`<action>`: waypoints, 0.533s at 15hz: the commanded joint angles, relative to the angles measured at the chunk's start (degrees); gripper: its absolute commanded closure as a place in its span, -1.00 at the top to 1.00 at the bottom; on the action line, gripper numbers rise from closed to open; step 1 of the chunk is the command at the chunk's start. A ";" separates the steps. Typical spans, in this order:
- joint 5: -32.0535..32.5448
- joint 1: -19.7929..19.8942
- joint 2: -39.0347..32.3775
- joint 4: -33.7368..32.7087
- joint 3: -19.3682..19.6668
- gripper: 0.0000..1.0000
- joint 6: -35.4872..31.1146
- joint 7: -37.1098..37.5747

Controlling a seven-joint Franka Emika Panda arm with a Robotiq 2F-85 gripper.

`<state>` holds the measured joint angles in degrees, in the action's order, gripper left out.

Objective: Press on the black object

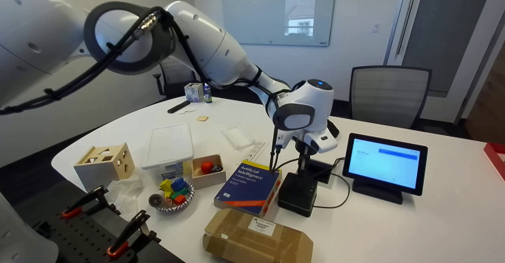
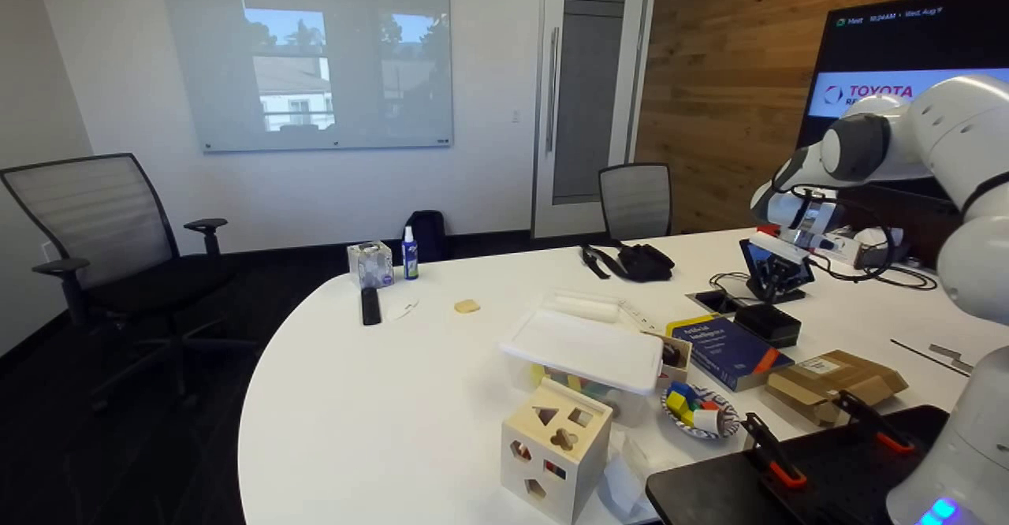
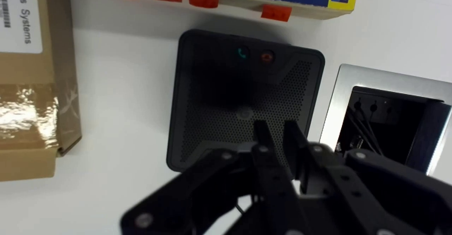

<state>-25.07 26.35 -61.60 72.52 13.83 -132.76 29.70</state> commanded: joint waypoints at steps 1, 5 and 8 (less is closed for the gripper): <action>1.22 0.47 -2.40 -4.37 -0.11 -1.00 3.15 2.63; 1.33 0.71 -4.58 -6.30 -0.15 -1.00 4.99 3.34; 1.41 0.93 -5.93 -7.34 -0.01 -1.00 5.68 4.68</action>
<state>-24.97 26.63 -65.68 68.54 13.88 -129.90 31.61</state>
